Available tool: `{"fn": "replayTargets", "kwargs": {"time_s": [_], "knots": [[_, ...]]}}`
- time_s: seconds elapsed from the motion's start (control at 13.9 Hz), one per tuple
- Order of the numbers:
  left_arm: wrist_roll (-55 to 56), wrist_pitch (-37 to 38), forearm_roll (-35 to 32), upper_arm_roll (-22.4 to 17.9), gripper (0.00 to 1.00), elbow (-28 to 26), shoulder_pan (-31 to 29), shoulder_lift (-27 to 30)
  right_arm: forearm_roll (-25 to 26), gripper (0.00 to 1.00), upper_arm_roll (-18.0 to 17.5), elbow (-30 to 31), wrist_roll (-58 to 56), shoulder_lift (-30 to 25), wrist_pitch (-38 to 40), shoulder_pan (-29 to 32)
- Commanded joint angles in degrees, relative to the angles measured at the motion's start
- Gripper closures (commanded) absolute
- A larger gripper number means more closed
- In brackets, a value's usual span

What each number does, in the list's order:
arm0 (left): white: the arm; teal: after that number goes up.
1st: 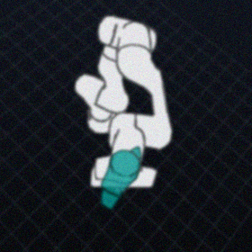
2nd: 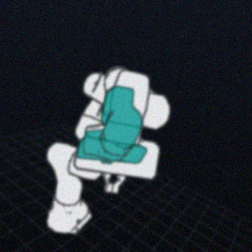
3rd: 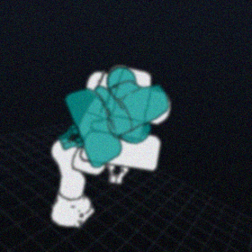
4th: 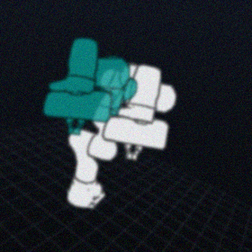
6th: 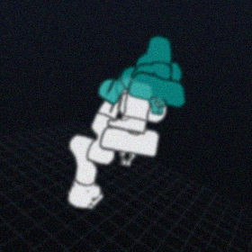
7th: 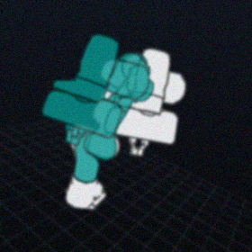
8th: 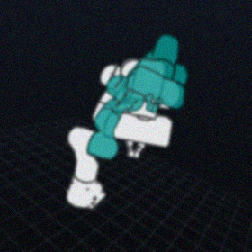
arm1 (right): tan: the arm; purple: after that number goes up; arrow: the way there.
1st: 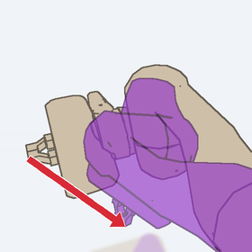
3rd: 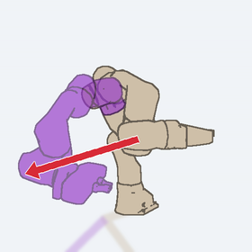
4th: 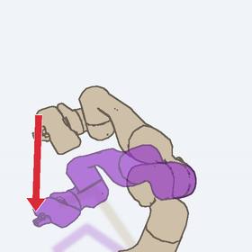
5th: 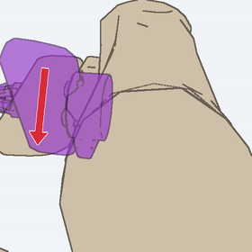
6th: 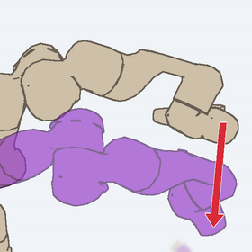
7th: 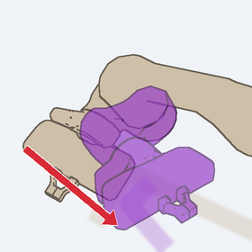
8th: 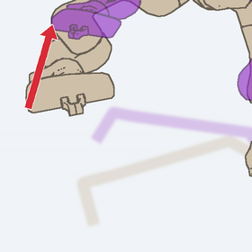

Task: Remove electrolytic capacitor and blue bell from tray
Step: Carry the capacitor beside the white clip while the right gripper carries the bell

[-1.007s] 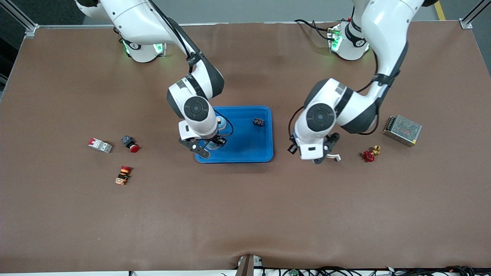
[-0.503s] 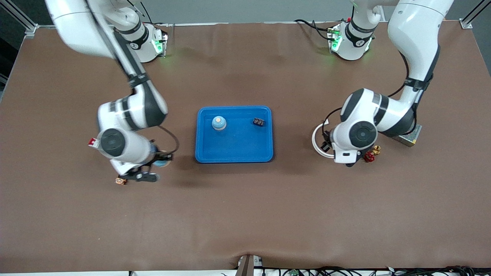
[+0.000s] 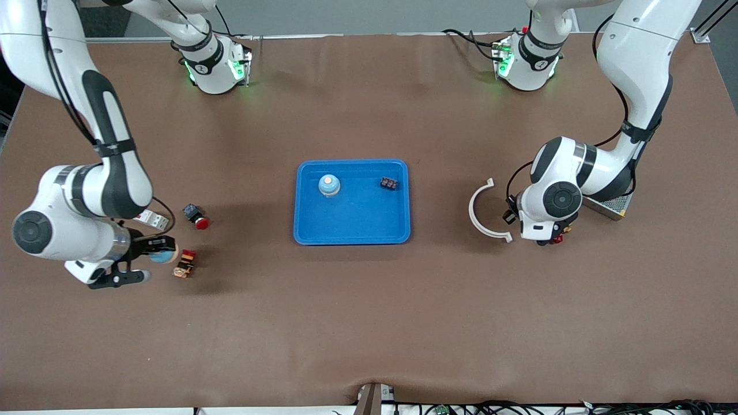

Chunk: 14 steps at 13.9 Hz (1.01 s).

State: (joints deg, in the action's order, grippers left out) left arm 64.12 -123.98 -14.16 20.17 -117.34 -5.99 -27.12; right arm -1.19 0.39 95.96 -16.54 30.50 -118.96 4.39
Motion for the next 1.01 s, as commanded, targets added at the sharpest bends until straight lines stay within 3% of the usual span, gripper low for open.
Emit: {"fn": "replayTargets", "kwargs": {"time_s": [0.0, 0.43, 0.65, 0.79, 0.93], "knots": [[0.0, -4.2, -1.1, 0.8, 1.0, -3.2, -1.8, 1.5, 0.8, 1.0, -1.4, 1.0, -8.1, 0.3, -2.8, 4.8], [0.9, -7.0, 1.2, 1.2, 1.0, -2.6, -1.7, 0.0, 2.2, 1.0, -1.4, 1.3, -13.8, 3.0, -7.0, 8.8], [0.9, -7.1, 3.0, 1.2, 1.0, -2.5, -1.2, -0.2, 2.2, 1.0, -1.4, 4.9, -14.3, 4.7, -14.6, 9.5], [0.9, -8.1, 3.8, 1.3, 0.94, -2.5, -1.0, -0.7, 2.2, 1.0, -1.4, 5.9, -14.8, 6.5, -18.6, 10.1], [1.0, -9.3, 3.9, 1.3, 0.8, -2.4, -0.9, -1.4, 2.2, 1.0, -1.4, 5.9, -15.1, 7.4, -19.4, 10.7]]}}
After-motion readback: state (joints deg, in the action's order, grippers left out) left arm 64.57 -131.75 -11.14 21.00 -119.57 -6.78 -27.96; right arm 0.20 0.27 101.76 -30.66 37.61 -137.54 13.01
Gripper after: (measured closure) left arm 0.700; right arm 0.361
